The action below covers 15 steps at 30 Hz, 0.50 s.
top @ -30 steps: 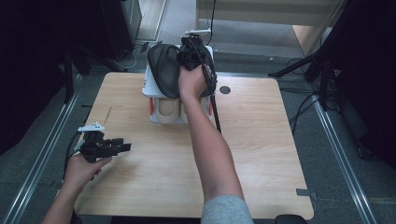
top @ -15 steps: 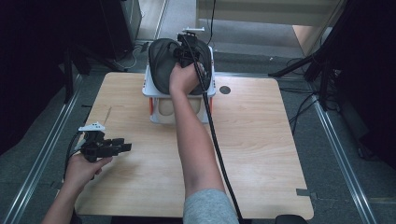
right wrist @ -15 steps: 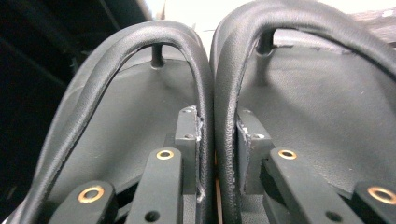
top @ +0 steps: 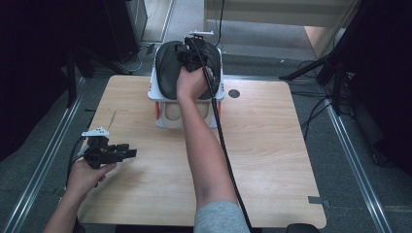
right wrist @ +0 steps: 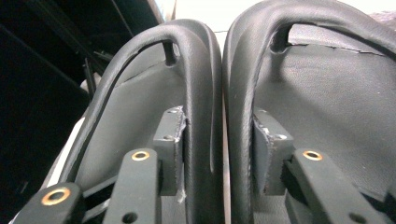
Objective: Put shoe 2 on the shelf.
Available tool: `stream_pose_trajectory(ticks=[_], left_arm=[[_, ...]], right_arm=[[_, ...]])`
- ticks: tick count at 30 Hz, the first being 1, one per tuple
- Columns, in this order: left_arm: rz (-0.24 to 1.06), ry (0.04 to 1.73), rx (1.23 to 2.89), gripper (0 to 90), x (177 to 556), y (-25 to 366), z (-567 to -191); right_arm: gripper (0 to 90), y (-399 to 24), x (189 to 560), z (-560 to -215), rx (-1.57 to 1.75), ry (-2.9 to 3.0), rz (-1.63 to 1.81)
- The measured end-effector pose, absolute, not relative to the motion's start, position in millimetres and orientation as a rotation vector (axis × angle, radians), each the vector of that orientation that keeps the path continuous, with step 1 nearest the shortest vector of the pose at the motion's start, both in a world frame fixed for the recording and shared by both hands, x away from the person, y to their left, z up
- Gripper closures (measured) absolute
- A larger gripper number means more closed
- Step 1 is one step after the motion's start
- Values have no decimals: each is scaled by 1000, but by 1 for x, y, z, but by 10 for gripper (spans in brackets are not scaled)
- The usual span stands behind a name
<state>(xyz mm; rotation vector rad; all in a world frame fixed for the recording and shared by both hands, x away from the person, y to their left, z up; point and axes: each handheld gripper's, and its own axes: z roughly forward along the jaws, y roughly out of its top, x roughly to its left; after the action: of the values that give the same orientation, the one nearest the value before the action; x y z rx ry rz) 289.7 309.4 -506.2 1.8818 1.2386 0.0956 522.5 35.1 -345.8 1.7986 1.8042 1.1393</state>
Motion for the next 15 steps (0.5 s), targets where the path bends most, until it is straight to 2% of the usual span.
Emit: stream_pose_trajectory(ticks=[15], left_arm=[[94,1246,1896,466,291,307,-507]], right_arm=[[578,14,495,-341,1665,2009,1173]])
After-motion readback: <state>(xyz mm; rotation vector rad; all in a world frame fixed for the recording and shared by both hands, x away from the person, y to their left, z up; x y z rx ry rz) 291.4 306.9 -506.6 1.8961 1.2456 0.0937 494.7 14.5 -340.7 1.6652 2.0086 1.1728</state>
